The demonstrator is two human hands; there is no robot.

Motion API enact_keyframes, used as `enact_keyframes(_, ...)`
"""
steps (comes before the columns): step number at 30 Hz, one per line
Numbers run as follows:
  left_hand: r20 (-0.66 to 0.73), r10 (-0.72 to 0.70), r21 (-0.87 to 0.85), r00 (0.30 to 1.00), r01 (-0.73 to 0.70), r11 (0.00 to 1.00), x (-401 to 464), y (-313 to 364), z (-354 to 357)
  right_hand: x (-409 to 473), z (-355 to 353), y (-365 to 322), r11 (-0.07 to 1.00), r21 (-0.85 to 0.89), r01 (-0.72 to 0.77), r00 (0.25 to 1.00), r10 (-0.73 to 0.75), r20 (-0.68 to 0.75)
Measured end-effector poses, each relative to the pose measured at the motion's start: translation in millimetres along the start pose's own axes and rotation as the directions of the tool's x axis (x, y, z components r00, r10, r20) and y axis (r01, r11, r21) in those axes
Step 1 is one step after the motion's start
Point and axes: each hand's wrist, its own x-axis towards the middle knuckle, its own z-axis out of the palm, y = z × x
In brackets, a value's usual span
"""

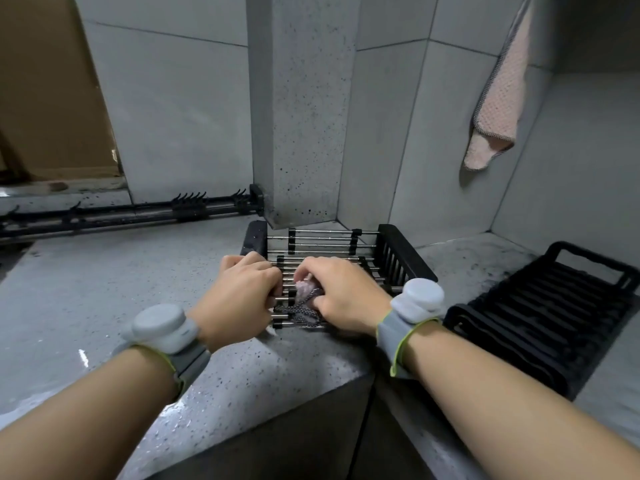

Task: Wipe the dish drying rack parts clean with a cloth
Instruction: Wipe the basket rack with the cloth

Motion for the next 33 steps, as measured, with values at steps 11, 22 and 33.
enact_keyframes(11, 0.022, 0.008, -0.002, 1.0, -0.008, 1.0, -0.3, 3.4, -3.3, -8.4, -29.9, 44.9, 0.994, -0.079, -0.074, 0.988, 0.084, 0.128)
enact_keyframes(22, 0.016, -0.009, 0.004, 1.0, 0.009, 1.0, -0.9, 6.0, -2.8, 1.6, -21.1, 11.3, 0.998, 0.022, -0.05, 0.989, 0.047, 0.138)
enact_keyframes(33, 0.004, 0.002, 0.018, 1.0, -0.002, 1.0, -0.6, 5.0, 0.6, 7.6, -9.2, 6.4, 0.995, -0.071, -0.068, 0.988, 0.077, 0.132)
